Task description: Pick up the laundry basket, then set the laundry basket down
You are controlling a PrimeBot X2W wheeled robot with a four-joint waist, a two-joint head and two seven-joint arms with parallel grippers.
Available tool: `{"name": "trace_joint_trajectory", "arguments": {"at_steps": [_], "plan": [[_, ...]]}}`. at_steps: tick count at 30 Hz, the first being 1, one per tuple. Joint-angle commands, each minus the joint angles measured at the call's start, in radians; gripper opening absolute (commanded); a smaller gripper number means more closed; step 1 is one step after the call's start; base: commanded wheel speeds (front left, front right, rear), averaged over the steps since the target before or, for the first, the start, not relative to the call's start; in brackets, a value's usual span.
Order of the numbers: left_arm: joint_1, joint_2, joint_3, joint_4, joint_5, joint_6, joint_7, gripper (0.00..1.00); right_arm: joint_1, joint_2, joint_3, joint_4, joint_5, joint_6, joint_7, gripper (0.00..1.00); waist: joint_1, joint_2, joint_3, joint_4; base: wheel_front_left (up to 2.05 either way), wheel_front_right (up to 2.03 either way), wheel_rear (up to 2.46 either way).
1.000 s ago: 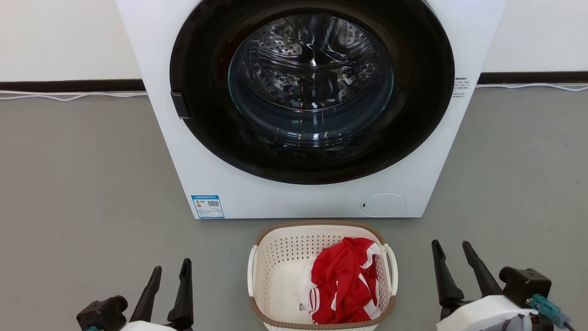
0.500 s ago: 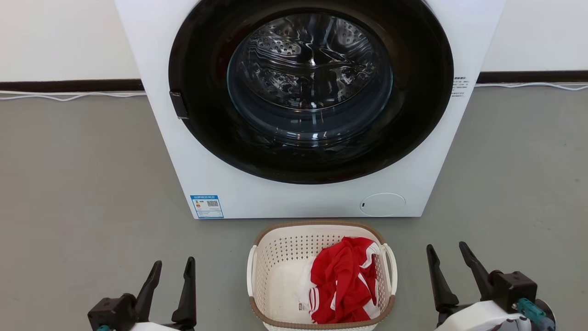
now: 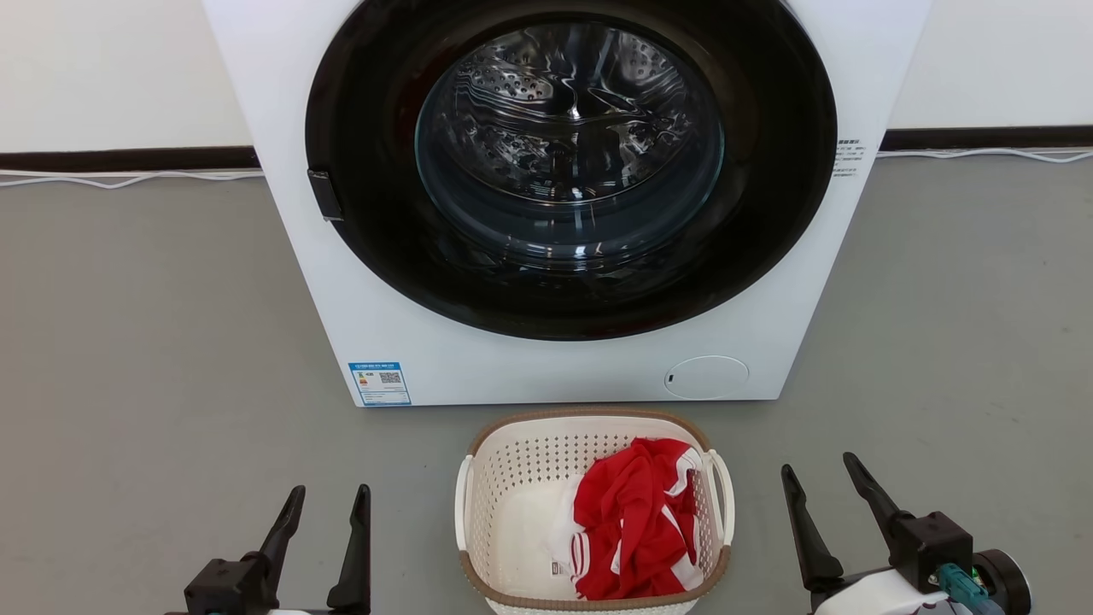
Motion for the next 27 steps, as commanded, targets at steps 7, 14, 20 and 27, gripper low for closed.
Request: {"name": "trace_joint_trajectory", "arguments": {"at_steps": [7,14,20,27], "plan": [[-0.023,0.009,0.024,-0.031,0.004,-0.004,-0.014,1.0,-0.036,-0.002,0.015,-0.015,-0.009,0.006,-0.014,1.0,0.0,0.0,0.003,-0.005,0.0,0.0,0.0],[-0.031,0.009,0.019,-0.023,-0.001,-0.004,-0.014,1.0,-0.041,-0.002,0.008,-0.006,-0.006,0.006,-0.014,1.0,0.0,0.0,0.016,-0.006,0.0,0.0,0.0],[-0.071,0.009,0.005,-0.006,-0.005,-0.004,-0.014,1.0,-0.077,-0.005,0.004,0.005,-0.004,0.006,-0.014,1.0,0.0,0.0,0.069,-0.001,0.0,0.0,0.0],[-0.178,0.009,-0.042,0.071,-0.022,-0.004,-0.014,1.0,-0.178,-0.004,-0.018,0.086,-0.009,0.006,-0.014,1.0,0.0,0.0,0.171,0.01,0.0,0.0,0.0]]}}
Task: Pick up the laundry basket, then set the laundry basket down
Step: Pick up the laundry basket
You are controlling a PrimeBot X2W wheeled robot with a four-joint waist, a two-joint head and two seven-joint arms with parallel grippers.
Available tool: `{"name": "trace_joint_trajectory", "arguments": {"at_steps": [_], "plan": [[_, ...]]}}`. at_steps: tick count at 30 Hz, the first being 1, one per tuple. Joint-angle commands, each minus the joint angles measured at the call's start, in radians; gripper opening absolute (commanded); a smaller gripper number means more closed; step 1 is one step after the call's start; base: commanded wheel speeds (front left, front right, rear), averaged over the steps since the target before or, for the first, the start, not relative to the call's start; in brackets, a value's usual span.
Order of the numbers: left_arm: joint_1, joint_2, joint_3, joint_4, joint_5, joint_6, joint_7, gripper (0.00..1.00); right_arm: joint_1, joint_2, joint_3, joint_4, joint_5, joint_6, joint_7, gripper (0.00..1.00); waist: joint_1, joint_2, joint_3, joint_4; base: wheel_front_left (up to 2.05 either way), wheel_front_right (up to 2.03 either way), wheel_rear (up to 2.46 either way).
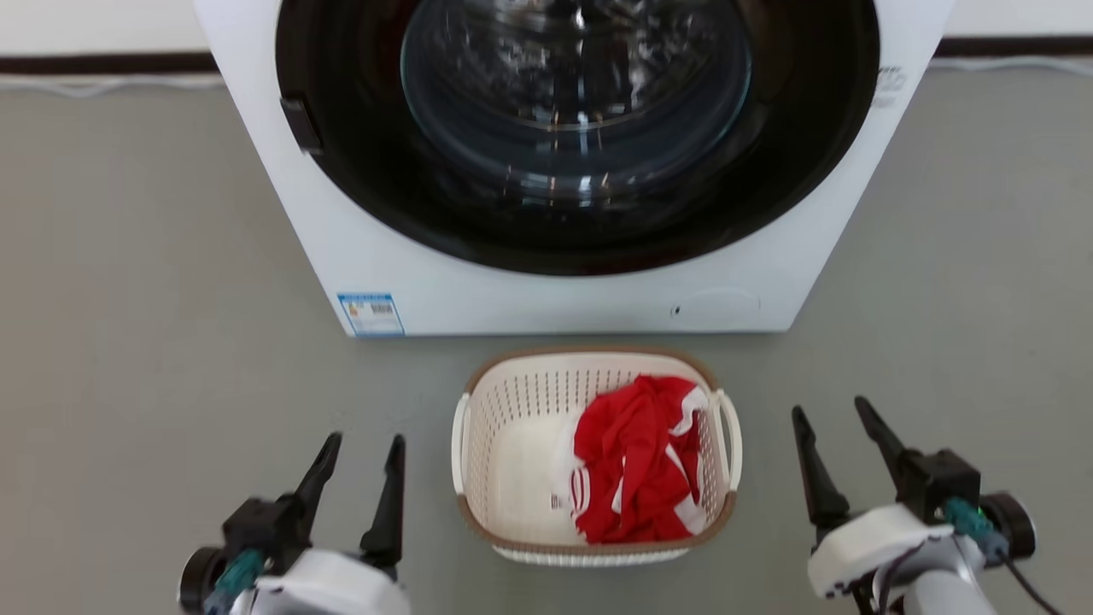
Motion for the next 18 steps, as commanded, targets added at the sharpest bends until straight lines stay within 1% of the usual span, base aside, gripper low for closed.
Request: {"name": "trace_joint_trajectory", "arguments": {"at_steps": [1,4,5,11,18], "plan": [[-0.063,0.007,0.016,-0.004,-0.011,-0.004,-0.011,1.0,-0.051,-0.005,0.018,-0.003,-0.012,0.006,-0.014,1.0,0.0,-0.0001,0.044,0.006,0.0,0.0,0.0],[-0.122,0.007,-0.014,0.051,-0.011,-0.001,-0.011,1.0,-0.101,-0.003,0.013,0.03,-0.019,0.006,-0.014,1.0,0.0,-0.0001,0.094,0.011,0.0,0.0,0.0],[-0.122,0.007,-0.014,0.051,-0.011,-0.001,-0.011,1.0,-0.101,-0.003,0.013,0.03,-0.019,0.006,-0.014,1.0,0.0,-0.0001,0.094,0.011,0.0,0.0,0.0],[-0.254,0.007,-0.057,0.171,-0.027,0.004,-0.011,1.0,-0.199,-0.001,-0.008,0.096,-0.016,0.006,-0.014,1.0,0.0,-0.0001,0.199,0.015,0.0,0.0,0.0],[-0.427,0.007,-0.118,0.356,-0.043,0.02,-0.005,1.0,-0.317,0.001,-0.061,0.207,-0.014,0.006,-0.014,1.0,0.0,-0.0001,0.325,0.019,0.0,0.0,0.0]]}}
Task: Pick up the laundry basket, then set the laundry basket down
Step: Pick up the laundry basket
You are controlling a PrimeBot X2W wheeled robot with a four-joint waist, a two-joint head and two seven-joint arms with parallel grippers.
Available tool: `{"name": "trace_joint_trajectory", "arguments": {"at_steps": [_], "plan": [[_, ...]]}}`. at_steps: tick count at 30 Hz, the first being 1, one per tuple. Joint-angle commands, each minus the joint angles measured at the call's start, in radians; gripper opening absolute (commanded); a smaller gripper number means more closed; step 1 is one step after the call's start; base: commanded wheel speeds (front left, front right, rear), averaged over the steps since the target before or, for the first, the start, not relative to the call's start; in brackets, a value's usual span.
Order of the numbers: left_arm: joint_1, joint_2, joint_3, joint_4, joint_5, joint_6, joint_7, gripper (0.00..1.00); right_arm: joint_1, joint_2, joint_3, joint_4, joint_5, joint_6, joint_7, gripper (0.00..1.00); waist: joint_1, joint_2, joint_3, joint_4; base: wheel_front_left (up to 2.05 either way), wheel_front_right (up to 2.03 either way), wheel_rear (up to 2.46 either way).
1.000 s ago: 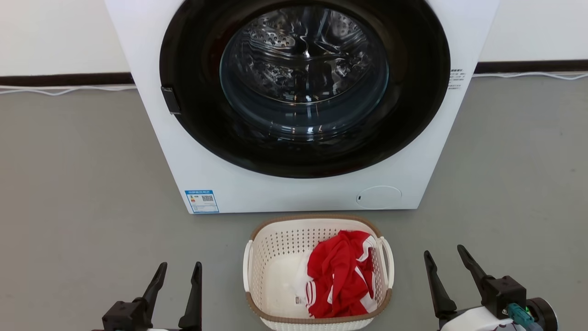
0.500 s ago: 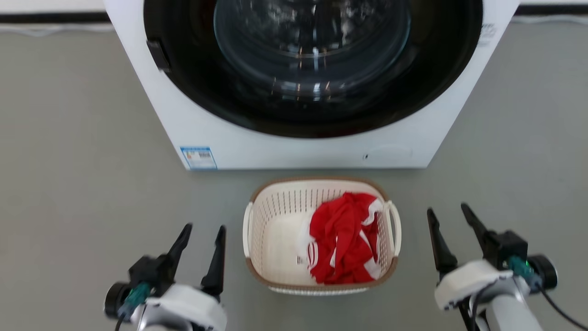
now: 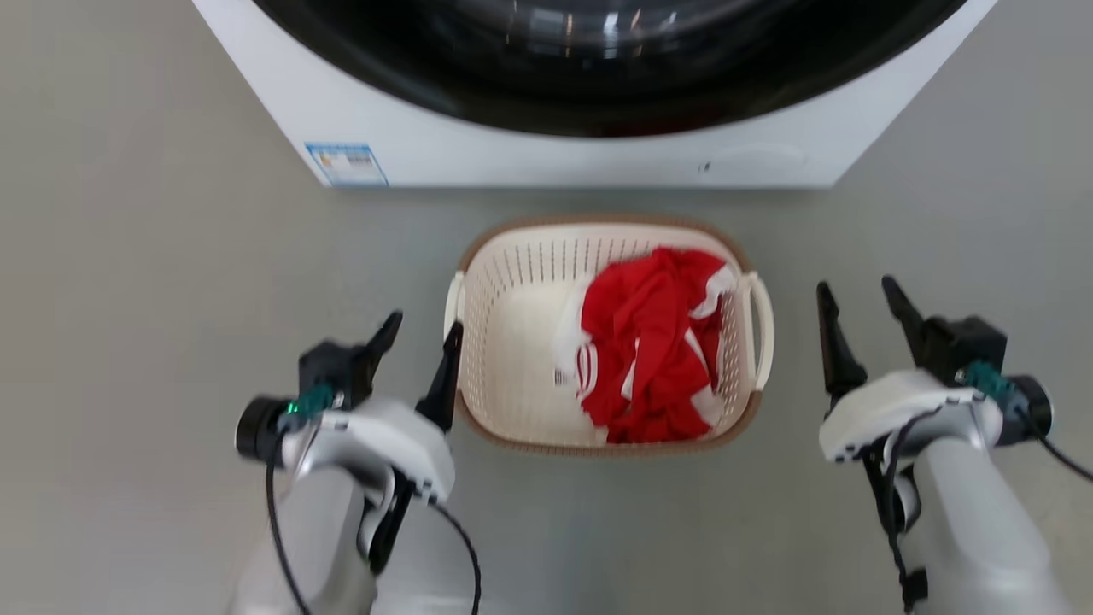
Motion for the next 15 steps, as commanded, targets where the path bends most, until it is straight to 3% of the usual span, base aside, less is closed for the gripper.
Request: {"name": "trace_joint_trajectory", "arguments": {"at_steps": [1,15], "plan": [[-0.059,0.013,0.014,0.017,-0.01,0.013,-0.003,1.0,-0.039,0.003,0.013,0.013,0.001,0.006,-0.012,1.0,0.0,0.0,0.07,0.004,0.0,0.0,0.0],[-0.343,0.013,-0.114,0.317,-0.089,0.042,0.074,1.0,-0.283,0.003,-0.048,0.364,-0.026,0.006,0.008,1.0,0.0,0.0,0.258,0.009,0.0,0.0,0.0]]}}
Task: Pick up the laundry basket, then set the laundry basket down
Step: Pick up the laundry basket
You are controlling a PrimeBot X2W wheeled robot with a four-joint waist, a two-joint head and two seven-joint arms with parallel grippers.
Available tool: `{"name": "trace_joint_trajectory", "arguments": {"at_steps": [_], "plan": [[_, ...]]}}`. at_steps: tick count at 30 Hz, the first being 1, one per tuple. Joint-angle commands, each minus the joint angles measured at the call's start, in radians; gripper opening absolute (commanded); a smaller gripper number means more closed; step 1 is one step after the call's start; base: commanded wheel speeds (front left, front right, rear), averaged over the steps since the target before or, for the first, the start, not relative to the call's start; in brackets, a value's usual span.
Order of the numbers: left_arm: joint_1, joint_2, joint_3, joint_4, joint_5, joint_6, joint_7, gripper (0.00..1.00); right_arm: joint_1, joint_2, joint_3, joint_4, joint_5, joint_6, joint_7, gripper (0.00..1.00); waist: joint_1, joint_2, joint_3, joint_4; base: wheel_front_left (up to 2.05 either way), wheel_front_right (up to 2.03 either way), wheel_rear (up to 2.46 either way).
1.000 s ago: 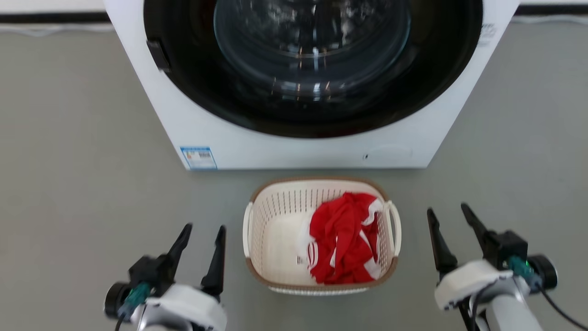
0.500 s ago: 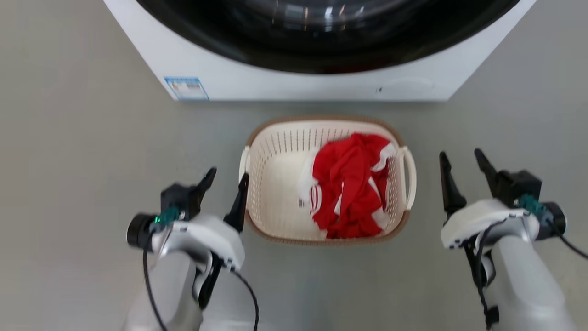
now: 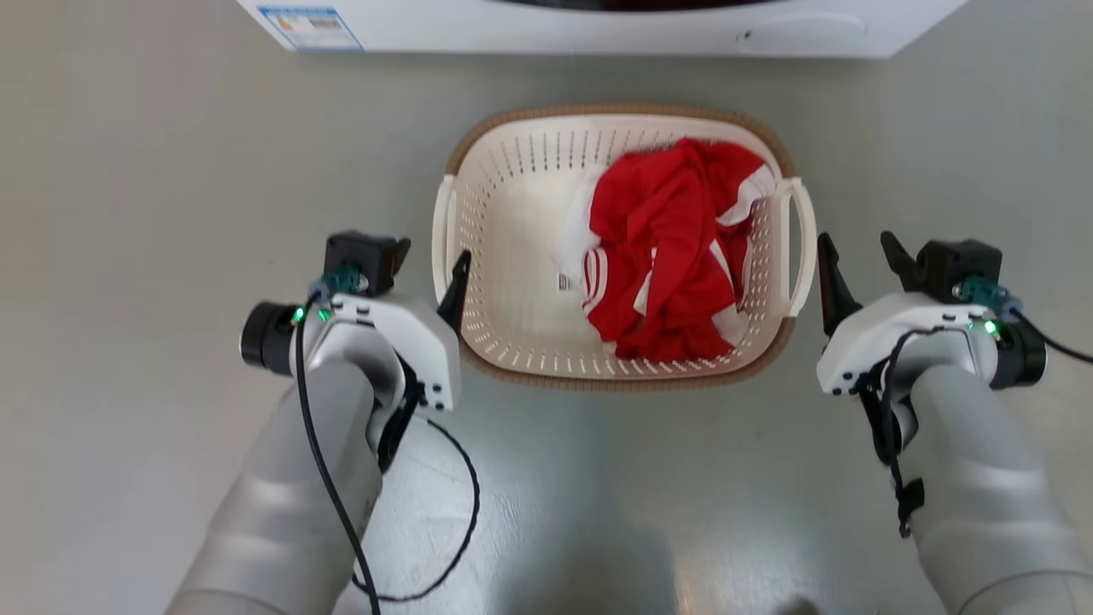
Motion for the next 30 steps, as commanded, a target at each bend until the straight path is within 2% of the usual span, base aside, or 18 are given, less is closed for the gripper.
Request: {"name": "trace_joint_trajectory", "arguments": {"at_steps": [1,7,12,21,30], "plan": [[-0.037,0.019,0.01,0.009,-0.017,0.008,-0.002,1.0,-0.018,0.006,0.01,0.016,-0.013,0.006,-0.005,1.0,0.0,0.0,0.037,-0.003,0.0,0.0,0.0],[-0.116,0.019,-0.031,0.084,-0.049,0.016,0.018,1.0,-0.075,0.007,-0.011,0.076,-0.027,0.006,-0.016,1.0,0.0,0.0,0.093,-0.013,0.0,0.0,0.0],[-0.172,0.019,-0.045,0.146,-0.059,0.041,0.023,1.0,-0.101,0.007,-0.015,0.098,-0.03,0.006,-0.021,1.0,0.0,0.0,0.139,-0.022,0.0,0.0,0.0],[-0.234,0.019,-0.072,0.213,-0.06,0.03,0.007,1.0,-0.125,0.007,0.0,0.12,-0.023,0.006,-0.023,1.0,0.0,0.0,0.187,-0.026,0.0,0.0,0.0],[-0.278,0.019,-0.115,0.251,-0.085,0.031,0.037,1.0,-0.176,0.007,0.059,0.18,0.027,0.006,-0.024,1.0,0.0,0.0,0.207,-0.026,0.0,0.0,0.0]]}}
